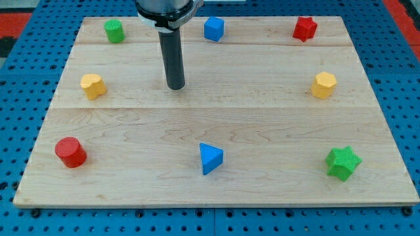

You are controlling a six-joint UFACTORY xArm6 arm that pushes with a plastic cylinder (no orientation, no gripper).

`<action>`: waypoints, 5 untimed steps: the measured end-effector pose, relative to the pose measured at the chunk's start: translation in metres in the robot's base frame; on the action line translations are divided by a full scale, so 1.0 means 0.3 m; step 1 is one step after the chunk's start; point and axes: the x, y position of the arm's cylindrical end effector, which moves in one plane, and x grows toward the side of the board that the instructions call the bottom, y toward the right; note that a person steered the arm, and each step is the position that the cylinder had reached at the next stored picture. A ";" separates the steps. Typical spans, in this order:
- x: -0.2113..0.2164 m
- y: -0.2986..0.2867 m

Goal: Move your arm to the center

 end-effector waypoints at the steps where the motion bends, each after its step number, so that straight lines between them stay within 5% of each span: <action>1: 0.112 -0.005; 2: 0.233 -0.011; 5: 0.226 -0.011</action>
